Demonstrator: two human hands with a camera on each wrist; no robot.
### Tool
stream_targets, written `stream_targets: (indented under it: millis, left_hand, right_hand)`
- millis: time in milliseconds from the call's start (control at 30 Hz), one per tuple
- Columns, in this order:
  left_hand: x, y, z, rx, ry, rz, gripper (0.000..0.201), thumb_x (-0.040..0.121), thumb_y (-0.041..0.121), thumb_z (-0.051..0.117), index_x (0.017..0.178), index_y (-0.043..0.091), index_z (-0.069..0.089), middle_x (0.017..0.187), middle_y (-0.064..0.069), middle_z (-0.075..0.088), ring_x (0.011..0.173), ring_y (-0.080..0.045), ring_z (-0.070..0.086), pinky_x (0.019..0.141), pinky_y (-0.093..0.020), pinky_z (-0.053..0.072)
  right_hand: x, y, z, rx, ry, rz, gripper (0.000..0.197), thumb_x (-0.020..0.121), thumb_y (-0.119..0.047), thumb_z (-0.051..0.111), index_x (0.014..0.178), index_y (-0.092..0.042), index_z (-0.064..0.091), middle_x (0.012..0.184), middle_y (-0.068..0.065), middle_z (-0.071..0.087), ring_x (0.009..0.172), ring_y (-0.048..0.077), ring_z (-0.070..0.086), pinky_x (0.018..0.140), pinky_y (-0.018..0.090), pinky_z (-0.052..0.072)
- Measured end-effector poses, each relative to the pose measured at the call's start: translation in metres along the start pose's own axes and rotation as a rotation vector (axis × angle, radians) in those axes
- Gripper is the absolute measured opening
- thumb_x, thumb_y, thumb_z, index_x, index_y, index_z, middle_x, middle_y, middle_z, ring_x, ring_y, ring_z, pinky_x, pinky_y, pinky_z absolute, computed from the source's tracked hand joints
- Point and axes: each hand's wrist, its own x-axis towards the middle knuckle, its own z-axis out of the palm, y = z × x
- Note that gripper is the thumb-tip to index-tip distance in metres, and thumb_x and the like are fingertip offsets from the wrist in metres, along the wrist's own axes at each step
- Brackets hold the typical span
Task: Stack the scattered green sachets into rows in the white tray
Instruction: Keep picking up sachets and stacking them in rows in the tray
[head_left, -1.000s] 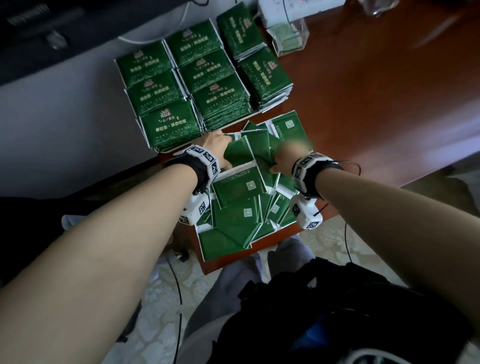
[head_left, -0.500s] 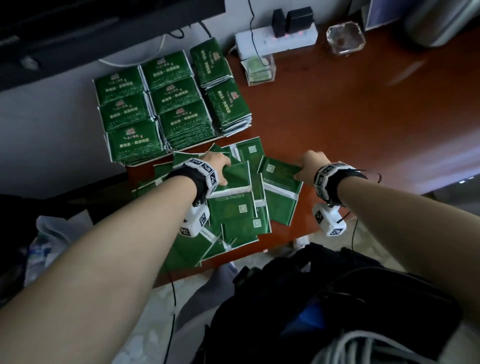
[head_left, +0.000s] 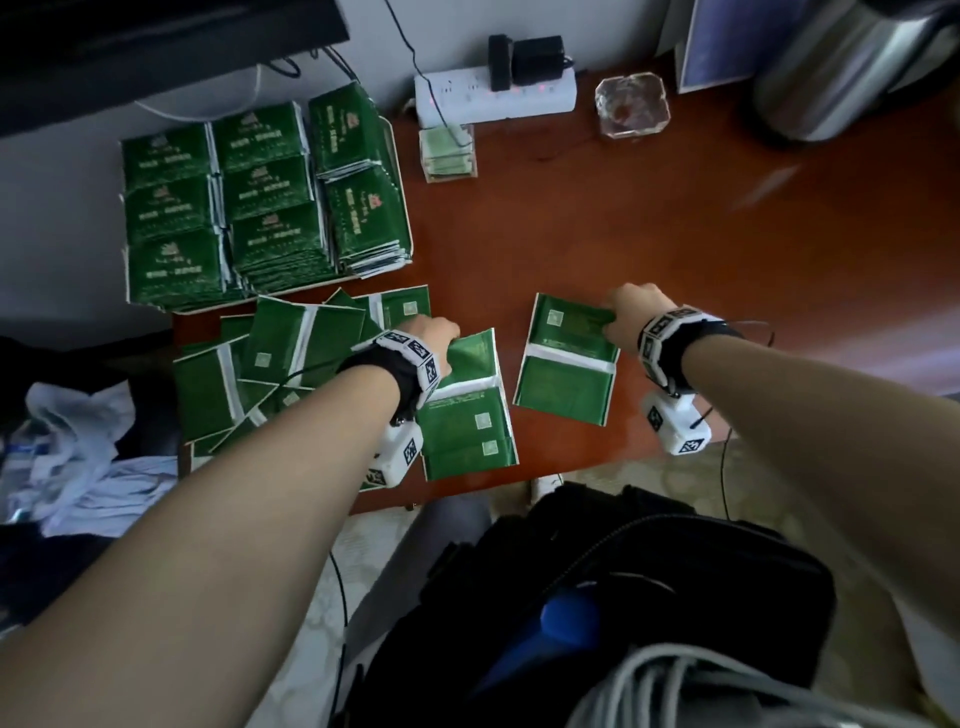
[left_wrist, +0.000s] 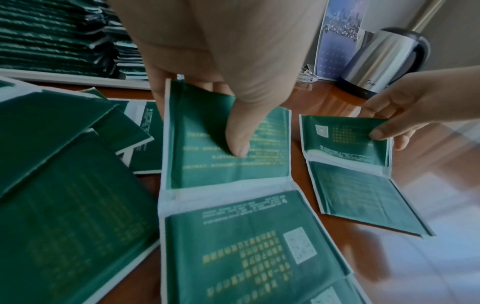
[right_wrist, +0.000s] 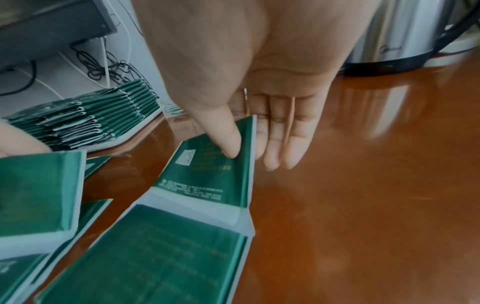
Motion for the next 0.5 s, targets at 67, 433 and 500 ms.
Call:
stream_targets:
  millis: [67,433,500]
  left_hand:
    - [0.002,0.003,0.002,-0.013,0.034,-0.012,0.029,0.091,0.017,0.066,0.119,0.013,0.058,0.104,-0.01,0.065,0.092,-0.029,0.064,0.069,-0.033,0.051]
    - [0.003,0.003,0.028,-0.108,0.15,-0.075,0.04,0.094,0.026,0.065,0.127,0.015,0.046,0.078,-0.001,0.055,0.073,-0.023,0.063,0.065,-0.036,0.057]
    - [0.0,0.002,0.032,-0.121,0.151,-0.094,0.04,0.094,0.027,0.065,0.127,0.015,0.047,0.078,-0.001,0.056,0.071,-0.022,0.062,0.06,-0.032,0.054]
  right_hand:
    - [0.001,0.006,0.0,-0.013,0.013,0.022,0.036,0.09,-0.008,0.052,0.126,-0.01,0.058,0.104,0.017,0.064,0.077,0.031,0.06,0.063,0.032,0.053]
    - [-0.018,-0.019,0.035,-0.278,0.138,-0.309,0.059,0.079,-0.023,0.064,0.134,-0.013,0.043,0.127,0.011,0.041,0.116,0.029,0.043,0.099,0.046,0.042]
    - [-0.03,-0.026,0.048,-0.375,0.091,-0.449,0.073,0.077,-0.036,0.068,0.141,-0.015,0.04,0.135,0.009,0.039,0.122,0.027,0.041,0.103,0.046,0.041]
